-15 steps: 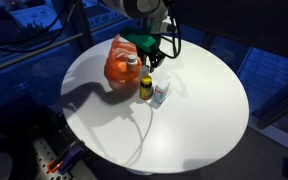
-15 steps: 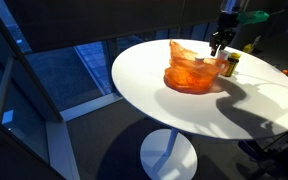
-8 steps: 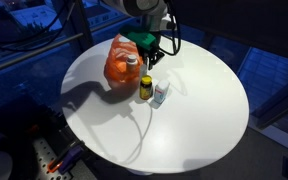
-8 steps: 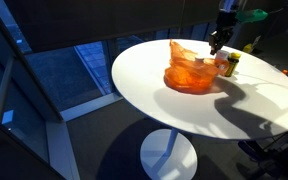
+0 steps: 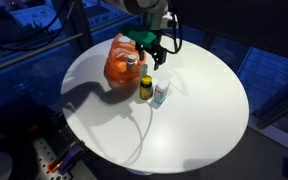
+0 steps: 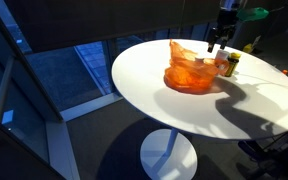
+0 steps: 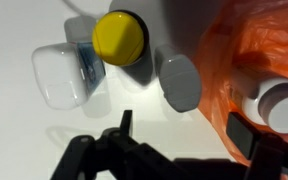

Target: Put the lotion bottle in the plastic bag

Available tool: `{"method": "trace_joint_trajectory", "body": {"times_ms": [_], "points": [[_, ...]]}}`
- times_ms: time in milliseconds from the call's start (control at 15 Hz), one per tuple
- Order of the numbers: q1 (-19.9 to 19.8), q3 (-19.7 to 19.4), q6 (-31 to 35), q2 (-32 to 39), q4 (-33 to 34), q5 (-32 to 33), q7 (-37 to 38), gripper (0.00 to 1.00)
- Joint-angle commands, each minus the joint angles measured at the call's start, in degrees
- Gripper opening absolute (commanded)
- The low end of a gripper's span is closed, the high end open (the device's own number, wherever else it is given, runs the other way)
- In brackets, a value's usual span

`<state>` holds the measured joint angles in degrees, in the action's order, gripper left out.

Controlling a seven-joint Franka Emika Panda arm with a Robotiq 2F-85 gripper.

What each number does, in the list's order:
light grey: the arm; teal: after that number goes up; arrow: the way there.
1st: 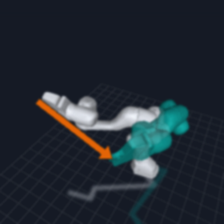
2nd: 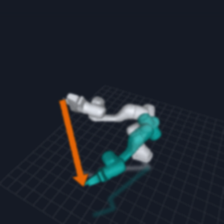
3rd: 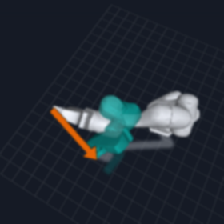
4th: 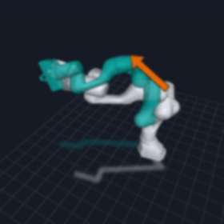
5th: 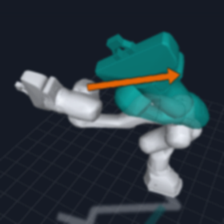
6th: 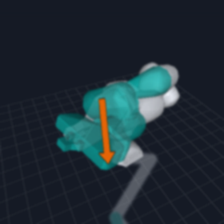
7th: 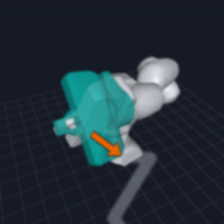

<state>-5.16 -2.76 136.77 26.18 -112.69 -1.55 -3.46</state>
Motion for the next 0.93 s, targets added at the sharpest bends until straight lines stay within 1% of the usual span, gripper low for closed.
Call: {"method": "trace_joint_trajectory", "body": {"times_ms": [0, 200, 400, 533, 667, 800, 867], "points": [[0.0, -0.4, -2.8, -2.5, -1.6, 1.4, -0.8, 1.00], [0.1, -0.4, -4.9, -3.0, -2.3, 2.3, -1.5, 1.00], [0.2, -0.3, -5.6, -2.9, -2.9, 3.4, -1.9, 1.00], [0.3, -0.3, -5.4, -2.7, -3.2, 3.8, -2.2, 0.74], [0.4, -0.3, -4.9, -2.6, -3.5, 4.0, -1.9, 0.58], [0.6, -0.3, -4.9, -2.6, -3.5, 4.0, -1.7, 0.40], [0.6, -0.2, -4.9, -2.8, -3.5, 3.8, -1.5, 0.34]]}}
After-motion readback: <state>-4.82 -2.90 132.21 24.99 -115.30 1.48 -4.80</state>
